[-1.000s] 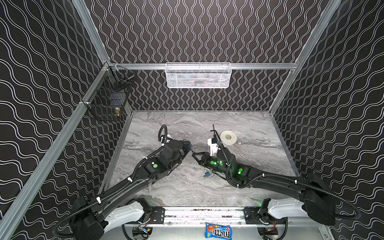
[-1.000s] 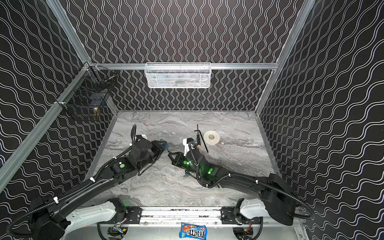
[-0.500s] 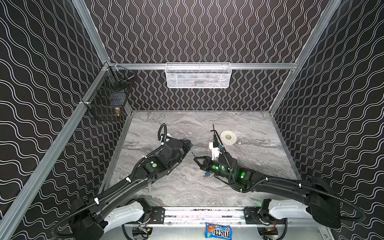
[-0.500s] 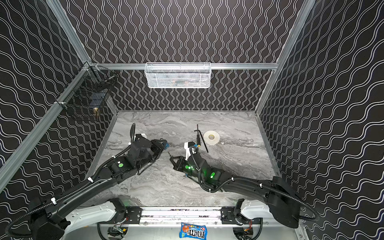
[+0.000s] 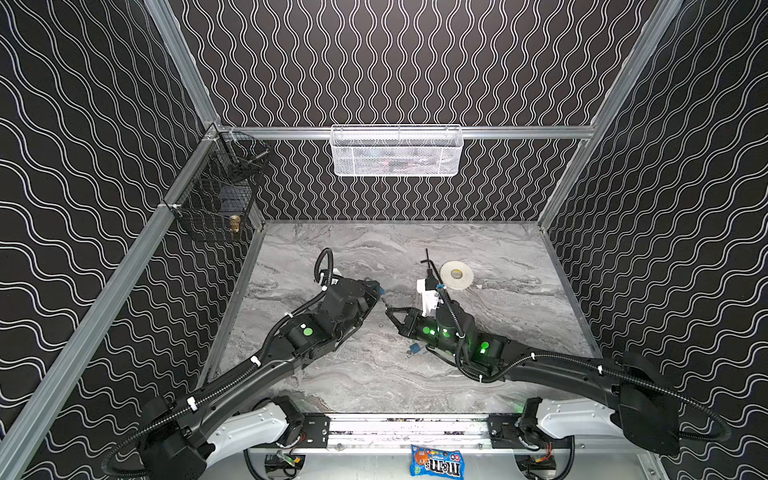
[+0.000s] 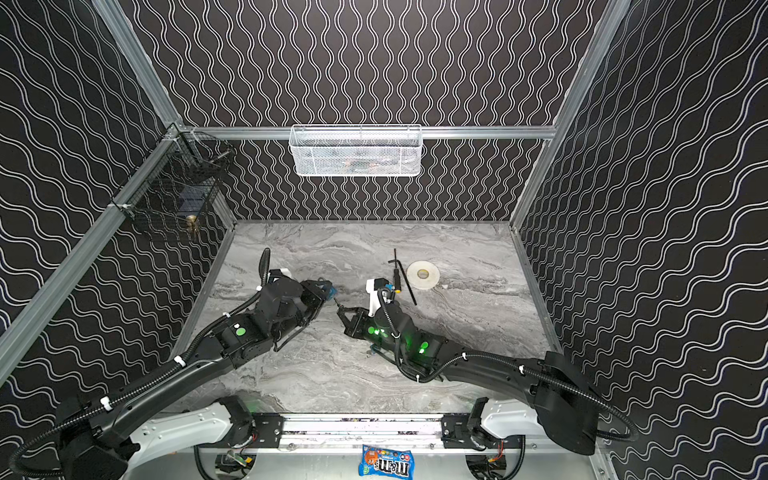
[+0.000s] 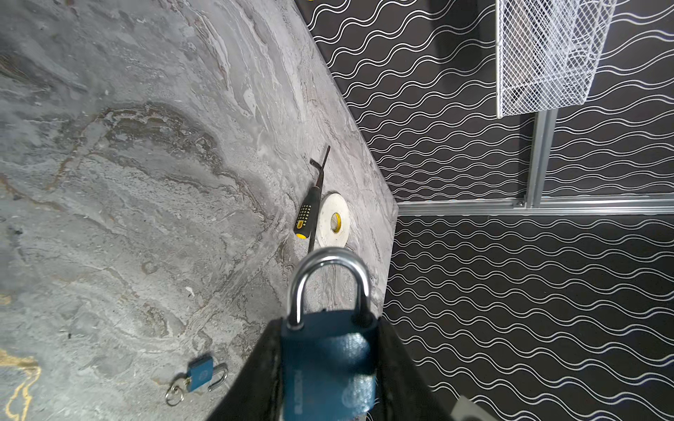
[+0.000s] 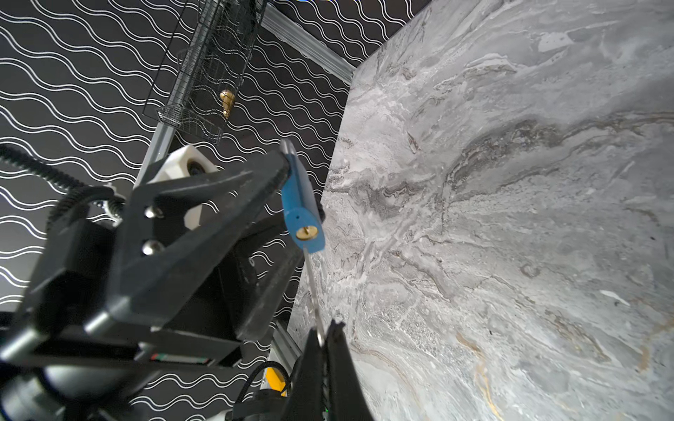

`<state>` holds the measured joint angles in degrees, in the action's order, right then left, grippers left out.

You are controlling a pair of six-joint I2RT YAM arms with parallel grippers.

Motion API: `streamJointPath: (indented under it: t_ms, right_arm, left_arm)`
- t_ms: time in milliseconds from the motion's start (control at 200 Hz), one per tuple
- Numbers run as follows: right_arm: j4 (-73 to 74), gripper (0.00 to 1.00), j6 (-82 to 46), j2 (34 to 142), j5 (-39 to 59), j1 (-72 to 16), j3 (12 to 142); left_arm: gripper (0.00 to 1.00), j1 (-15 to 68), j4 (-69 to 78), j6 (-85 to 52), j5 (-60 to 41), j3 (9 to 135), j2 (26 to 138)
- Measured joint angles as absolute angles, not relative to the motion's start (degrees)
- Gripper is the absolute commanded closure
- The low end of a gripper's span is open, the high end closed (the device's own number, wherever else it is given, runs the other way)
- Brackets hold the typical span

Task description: Unlock with the key

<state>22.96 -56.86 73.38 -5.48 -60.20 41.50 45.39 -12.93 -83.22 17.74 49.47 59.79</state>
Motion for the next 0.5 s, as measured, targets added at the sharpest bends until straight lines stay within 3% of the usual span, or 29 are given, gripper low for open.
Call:
streamJointPath:
  t_ms: [500]
  right_arm:
    - [22.70, 1.00, -56.34, 75.46, -5.52, -59.92, 43.64]
  left_arm:
    - [1.00, 45.34, -12.97, -83.22, 17.91, 49.76, 59.44]
